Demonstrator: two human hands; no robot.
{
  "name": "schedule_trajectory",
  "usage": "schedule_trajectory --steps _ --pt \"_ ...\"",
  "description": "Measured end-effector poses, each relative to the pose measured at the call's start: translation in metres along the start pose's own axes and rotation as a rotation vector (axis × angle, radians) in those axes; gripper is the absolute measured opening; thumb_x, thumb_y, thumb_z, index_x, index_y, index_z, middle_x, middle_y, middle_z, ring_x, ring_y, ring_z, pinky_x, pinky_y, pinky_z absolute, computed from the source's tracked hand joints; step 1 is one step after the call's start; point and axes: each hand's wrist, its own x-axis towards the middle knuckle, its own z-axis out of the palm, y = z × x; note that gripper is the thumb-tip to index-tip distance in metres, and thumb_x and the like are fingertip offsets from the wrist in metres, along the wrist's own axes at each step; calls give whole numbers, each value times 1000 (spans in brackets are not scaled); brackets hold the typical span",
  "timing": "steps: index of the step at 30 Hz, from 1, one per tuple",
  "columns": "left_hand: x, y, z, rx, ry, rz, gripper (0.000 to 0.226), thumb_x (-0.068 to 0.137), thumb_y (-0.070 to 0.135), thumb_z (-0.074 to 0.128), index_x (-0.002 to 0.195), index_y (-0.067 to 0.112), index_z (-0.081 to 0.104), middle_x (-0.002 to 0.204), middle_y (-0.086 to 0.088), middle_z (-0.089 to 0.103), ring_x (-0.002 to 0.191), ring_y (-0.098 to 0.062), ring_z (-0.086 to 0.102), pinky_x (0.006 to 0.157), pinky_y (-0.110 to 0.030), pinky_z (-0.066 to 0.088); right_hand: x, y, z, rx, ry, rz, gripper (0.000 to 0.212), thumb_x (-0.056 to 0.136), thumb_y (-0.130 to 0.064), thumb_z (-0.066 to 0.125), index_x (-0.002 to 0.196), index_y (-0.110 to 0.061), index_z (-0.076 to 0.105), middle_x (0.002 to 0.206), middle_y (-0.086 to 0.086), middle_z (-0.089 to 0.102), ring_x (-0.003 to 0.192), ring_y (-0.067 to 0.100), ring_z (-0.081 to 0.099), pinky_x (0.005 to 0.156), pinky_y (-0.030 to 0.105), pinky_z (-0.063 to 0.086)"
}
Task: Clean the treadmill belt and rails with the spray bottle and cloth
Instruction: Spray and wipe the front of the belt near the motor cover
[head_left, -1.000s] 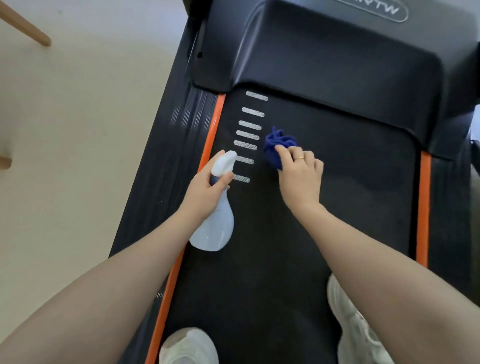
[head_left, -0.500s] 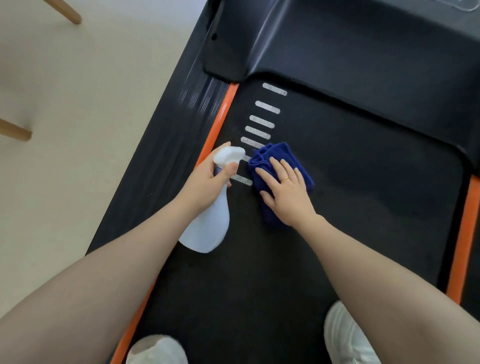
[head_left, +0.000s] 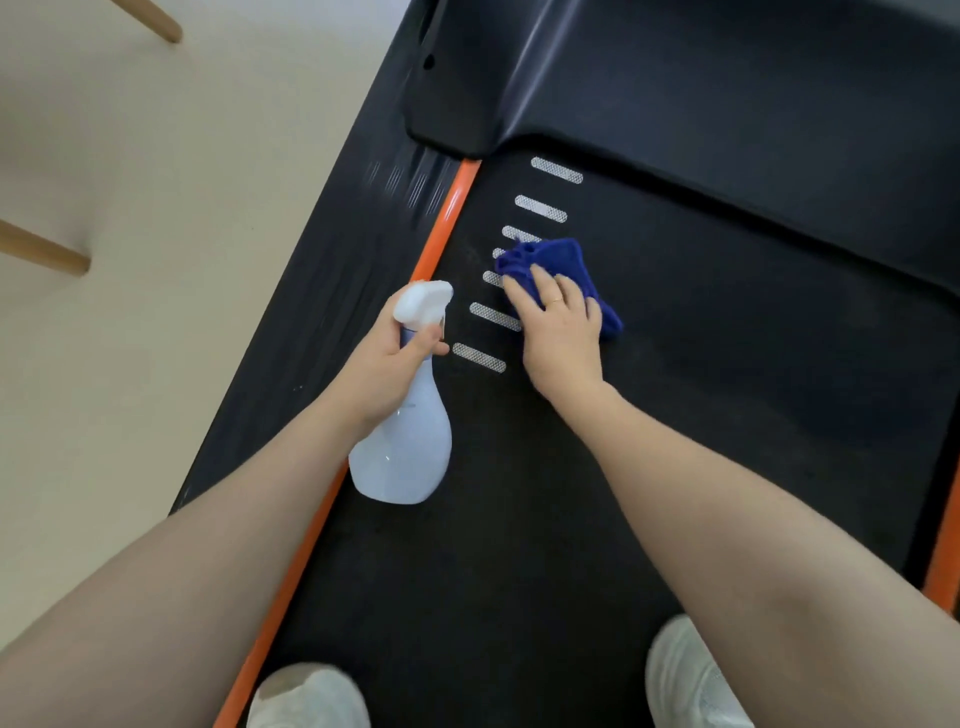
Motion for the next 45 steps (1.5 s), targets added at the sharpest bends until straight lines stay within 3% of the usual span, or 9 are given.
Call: schedule_trajectory --steps 3,5,10,18,24,27,36,42,45 --pt "1 -2 -1 50 42 22 45 100 26 44 142 28 28 115 14 50 82 16 59 70 -1 41 -30 -8 14 -66 -78 -419 60 87 -13 57 141 -33 38 150 4 33 136 30 31 106 50 25" --pt "0 -3 -2 61 73 30 47 99 28 44 143 29 26 114 11 52 80 10 62 67 -1 42 -13 3 12 -162 -82 -512 62 85 -14 59 140 -34 39 148 4 37 132 29 36 102 52 29" --pt "-14 -9 6 126 55 -21 54 99 29 44 148 29 20 103 4 54 79 -5 60 76 -13 45 -3 -1 -3 -39 -132 -213 62 90 -9 47 145 -32 28 151 7 24 132 33 27 100 47 33" --pt "-50 -15 35 272 -59 -53 56 97 29 48 147 24 23 102 1 56 76 -7 58 64 -11 40 -50 85 -62 291 -98 43 45 91 -10 45 134 -25 47 134 5 47 116 28 46 88 28 33" --pt "-57 10 79 341 -14 -26 63 83 40 68 136 18 42 115 -3 60 98 -21 59 86 -34 48 -85 74 -82 385 -99 23 45 91 -11 44 133 -27 47 131 2 48 115 23 46 92 31 35" --pt "-65 23 108 418 -30 -11 52 84 43 66 125 17 49 109 -5 62 98 -24 59 84 -39 48 -96 82 -94 422 -31 61 45 92 -10 42 134 -27 47 130 2 49 115 21 45 93 29 35" --pt "-72 35 151 309 -70 12 45 87 23 63 129 12 49 117 -6 58 110 -22 52 85 -27 39 -130 129 -93 431 -5 254 45 93 -9 40 135 -26 46 127 4 50 112 19 45 86 24 32" --pt "-71 28 123 209 76 -90 28 88 16 58 115 11 53 103 -4 58 90 -17 52 68 -27 39 -118 106 -78 455 -57 197 45 94 -11 40 136 -27 45 129 3 48 113 19 45 87 24 32" --pt "-77 24 109 218 214 -53 8 81 6 54 86 11 52 83 -2 53 75 -15 49 60 -25 38 -104 91 -73 435 -86 138 45 94 -12 41 136 -27 45 131 2 47 116 22 45 91 28 35"
